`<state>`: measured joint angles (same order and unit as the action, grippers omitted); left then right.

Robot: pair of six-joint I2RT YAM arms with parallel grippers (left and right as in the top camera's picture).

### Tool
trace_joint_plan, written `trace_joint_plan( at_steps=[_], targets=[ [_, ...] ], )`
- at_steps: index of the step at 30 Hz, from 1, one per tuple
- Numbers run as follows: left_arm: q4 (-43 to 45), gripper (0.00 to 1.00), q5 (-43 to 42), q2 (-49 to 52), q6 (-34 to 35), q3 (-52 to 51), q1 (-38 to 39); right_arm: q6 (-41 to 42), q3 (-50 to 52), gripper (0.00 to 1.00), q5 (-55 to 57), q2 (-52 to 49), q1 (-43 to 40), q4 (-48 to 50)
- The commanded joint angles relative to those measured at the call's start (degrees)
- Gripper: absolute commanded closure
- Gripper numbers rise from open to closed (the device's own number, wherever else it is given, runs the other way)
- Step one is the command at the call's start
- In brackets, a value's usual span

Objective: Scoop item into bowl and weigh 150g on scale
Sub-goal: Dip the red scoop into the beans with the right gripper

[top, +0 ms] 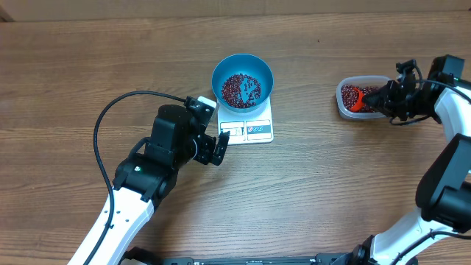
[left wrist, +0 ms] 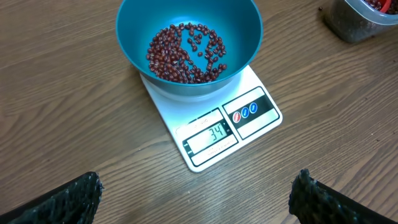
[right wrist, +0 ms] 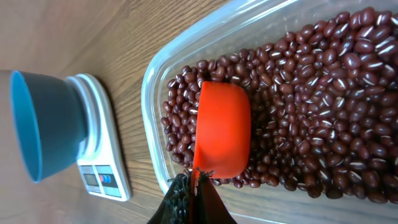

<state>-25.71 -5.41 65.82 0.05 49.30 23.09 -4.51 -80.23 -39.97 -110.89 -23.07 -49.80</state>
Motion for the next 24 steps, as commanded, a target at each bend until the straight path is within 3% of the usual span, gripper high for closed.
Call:
trace_joint_plan(
  at_steps=[1, 24],
  targets=[
    [0.0, 0.0, -0.4, 0.2, 0.6, -0.3, -0.2, 0.1, 0.3, 0.96, -5.2, -1.2, -1.6, -0.2],
    [0.0, 0.0, -0.4, 0.2, 0.6, -0.3, -0.2, -5.0, 0.3, 0.96, -21.0, -1.2, -13.0, -5.1]
  ],
)
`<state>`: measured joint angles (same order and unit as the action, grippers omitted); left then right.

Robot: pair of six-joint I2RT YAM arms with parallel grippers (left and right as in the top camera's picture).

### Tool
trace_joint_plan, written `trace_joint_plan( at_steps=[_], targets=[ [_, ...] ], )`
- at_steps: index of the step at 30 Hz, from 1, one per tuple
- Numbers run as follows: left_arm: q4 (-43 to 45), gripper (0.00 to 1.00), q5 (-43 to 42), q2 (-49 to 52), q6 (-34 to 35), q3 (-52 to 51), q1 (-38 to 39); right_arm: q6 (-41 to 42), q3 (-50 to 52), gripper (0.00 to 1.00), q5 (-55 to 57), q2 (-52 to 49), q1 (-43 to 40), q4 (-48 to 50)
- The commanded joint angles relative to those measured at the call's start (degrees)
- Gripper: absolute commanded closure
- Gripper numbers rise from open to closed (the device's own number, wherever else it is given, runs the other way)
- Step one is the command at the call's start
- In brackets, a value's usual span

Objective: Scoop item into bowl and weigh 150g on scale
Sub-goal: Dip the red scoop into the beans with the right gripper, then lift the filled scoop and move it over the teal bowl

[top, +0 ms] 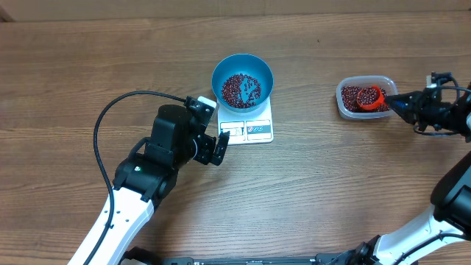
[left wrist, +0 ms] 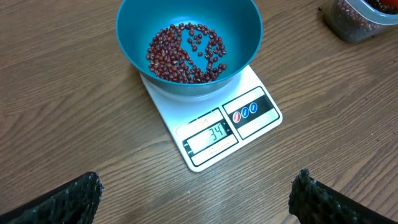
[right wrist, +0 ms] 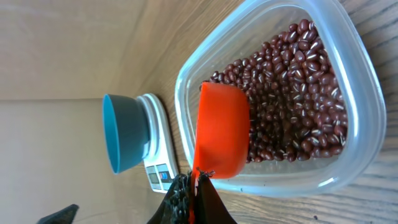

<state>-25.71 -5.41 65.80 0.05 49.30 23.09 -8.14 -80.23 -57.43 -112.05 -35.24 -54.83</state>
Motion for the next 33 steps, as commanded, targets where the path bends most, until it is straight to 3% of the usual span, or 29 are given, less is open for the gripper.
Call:
trace_joint_plan(
  at_steps=[1, 23, 33],
  targets=[
    [0.0, 0.0, -0.4, 0.2, 0.6, -0.3, -0.2, -1.7, 0.3, 0.96, -3.8, 0.0, -0.9, -0.2],
    [0.0, 0.0, -0.4, 0.2, 0.6, -0.3, -0.2, -7.2, 0.3, 0.96, -18.0, 0.0, -0.3, -4.0],
    [0.0, 0.0, -0.4, 0.2, 0.6, -0.3, -0.2, -6.9, 0.3, 0.96, -23.3, 0.0, 7.5, -3.7]
  ],
)
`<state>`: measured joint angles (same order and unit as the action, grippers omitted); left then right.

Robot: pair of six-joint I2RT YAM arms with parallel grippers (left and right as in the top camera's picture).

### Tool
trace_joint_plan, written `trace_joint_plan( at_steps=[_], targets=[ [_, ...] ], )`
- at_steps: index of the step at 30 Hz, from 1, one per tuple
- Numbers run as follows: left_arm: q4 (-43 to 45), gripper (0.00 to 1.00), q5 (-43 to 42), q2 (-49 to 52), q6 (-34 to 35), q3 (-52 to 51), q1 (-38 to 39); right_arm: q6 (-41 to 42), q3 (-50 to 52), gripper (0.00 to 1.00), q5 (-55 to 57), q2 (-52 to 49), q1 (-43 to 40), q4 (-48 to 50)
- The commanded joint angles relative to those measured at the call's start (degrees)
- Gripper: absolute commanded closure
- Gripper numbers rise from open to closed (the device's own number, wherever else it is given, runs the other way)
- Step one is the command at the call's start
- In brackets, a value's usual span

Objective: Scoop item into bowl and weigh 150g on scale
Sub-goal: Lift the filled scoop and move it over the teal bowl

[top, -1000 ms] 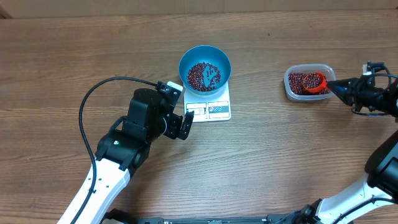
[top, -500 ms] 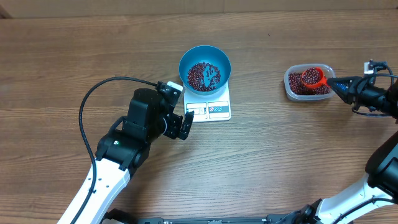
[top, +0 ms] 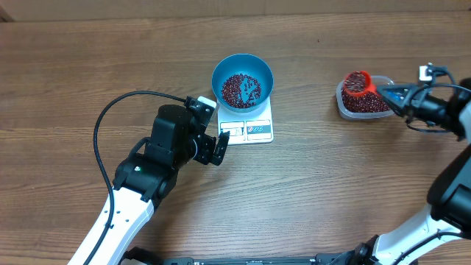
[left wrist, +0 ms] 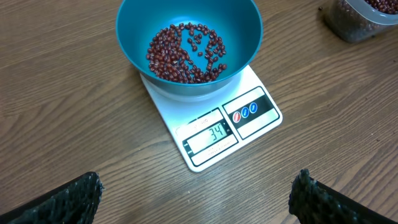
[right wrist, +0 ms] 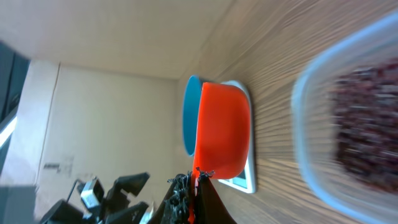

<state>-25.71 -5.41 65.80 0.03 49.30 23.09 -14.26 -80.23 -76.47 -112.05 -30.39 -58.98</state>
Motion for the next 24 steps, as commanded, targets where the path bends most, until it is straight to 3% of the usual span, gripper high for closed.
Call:
trace_joint_plan(
  at_steps=[1, 10, 18, 24],
  targets=[
    [0.0, 0.0, -0.4, 0.2, 0.6, -0.3, -0.2, -0.4, 0.3, 0.96, -4.7, 0.0, 4.4, 0.9],
    [0.0, 0.0, -0.4, 0.2, 0.6, -0.3, -0.2, 13.9, 0.3, 0.96, -4.6, 0.0, 16.4, 14.3],
    [0.0, 0.0, -0.4, 0.2, 0.6, -0.3, -0.2, 35.6, 0.3, 0.96, 1.0, 0.0, 28.1, 36.3],
    [0.0, 0.01, -0.4, 0.2, 0.6, -0.3, -0.2, 42.0, 0.2, 0.96, 8.1, 0.0, 34.6, 43.8]
  ],
)
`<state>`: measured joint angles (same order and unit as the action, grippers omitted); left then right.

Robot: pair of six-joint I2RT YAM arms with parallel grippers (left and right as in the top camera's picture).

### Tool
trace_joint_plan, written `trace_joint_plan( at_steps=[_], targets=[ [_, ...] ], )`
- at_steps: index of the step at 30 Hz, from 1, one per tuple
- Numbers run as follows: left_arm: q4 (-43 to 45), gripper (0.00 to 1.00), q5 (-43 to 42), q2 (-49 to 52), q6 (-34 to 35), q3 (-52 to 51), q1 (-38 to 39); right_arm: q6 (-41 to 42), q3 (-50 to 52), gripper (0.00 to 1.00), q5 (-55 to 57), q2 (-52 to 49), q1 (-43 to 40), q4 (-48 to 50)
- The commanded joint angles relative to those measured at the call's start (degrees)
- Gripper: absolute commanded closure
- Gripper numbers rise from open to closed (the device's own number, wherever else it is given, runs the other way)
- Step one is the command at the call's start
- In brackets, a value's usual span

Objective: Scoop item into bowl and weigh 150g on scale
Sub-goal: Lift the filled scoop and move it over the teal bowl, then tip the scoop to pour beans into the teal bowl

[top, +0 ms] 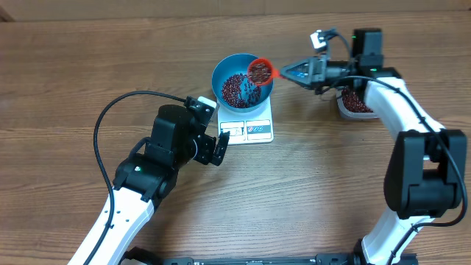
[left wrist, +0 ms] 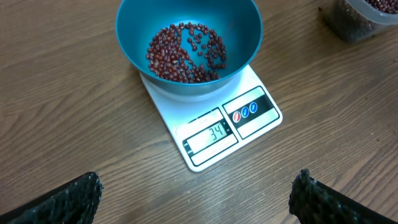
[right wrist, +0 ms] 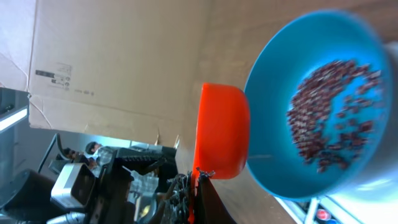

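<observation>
A blue bowl (top: 242,81) holding red beans (left wrist: 183,53) stands on a white scale (top: 249,130) whose display (left wrist: 211,134) reads 34. My right gripper (top: 291,73) is shut on the handle of an orange scoop (top: 260,71), which is full of beans and sits over the bowl's right rim. In the right wrist view the orange scoop (right wrist: 222,130) is beside the blue bowl (right wrist: 317,106). My left gripper (left wrist: 196,193) is open, low over the table just in front of the scale, with nothing between its fingers.
A clear tub of red beans (top: 357,101) stands to the right of the scale, partly hidden by my right arm. The same tub (left wrist: 364,15) shows at the top right corner of the left wrist view. A black cable loops beside my left arm.
My right gripper has moved left with the filled scoop, from above the bean tub to over the bowl's right rim. The left gripper and the scale reading of 34 are unchanged.
The scoop was first down in the tub's beans, held by my right gripper. Then it lay at the tub's edge with beans in it, then hung above the tub, and now is over the bowl. My left gripper stayed open in front of the scale throughout.
</observation>
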<state>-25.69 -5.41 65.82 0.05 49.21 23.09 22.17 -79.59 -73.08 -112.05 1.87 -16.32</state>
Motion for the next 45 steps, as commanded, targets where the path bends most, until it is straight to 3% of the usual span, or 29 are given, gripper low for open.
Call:
trace_joint_plan(
  at_steps=[1, 12, 21, 26, 45],
  targets=[
    [0.0, 0.0, -0.4, 0.2, 0.6, -0.2, -0.2, 5.6, -0.4, 0.96, 6.4, 0.0, 3.2, 1.2],
    [0.0, 0.0, -0.4, 0.2, 0.6, -0.2, -0.2, -0.5, -1.8, 0.96, 23.9, 0.2, 9.1, 0.1],
    [0.0, 0.0, -0.4, 0.2, 0.6, -0.2, -0.2, -12.1, -10.4, 0.96, 41.8, 0.3, 14.0, -14.6],
    [0.0, 0.0, -0.4, 0.2, 0.6, -0.2, -0.2, -13.7, -13.3, 0.96, 51.5, 0.8, 16.8, -18.6],
    [0.0, 0.0, -0.4, 0.2, 0.6, -0.2, -0.2, -22.8, -13.9, 0.96, 79.7, 5.1, 27.6, -19.9]
  ],
)
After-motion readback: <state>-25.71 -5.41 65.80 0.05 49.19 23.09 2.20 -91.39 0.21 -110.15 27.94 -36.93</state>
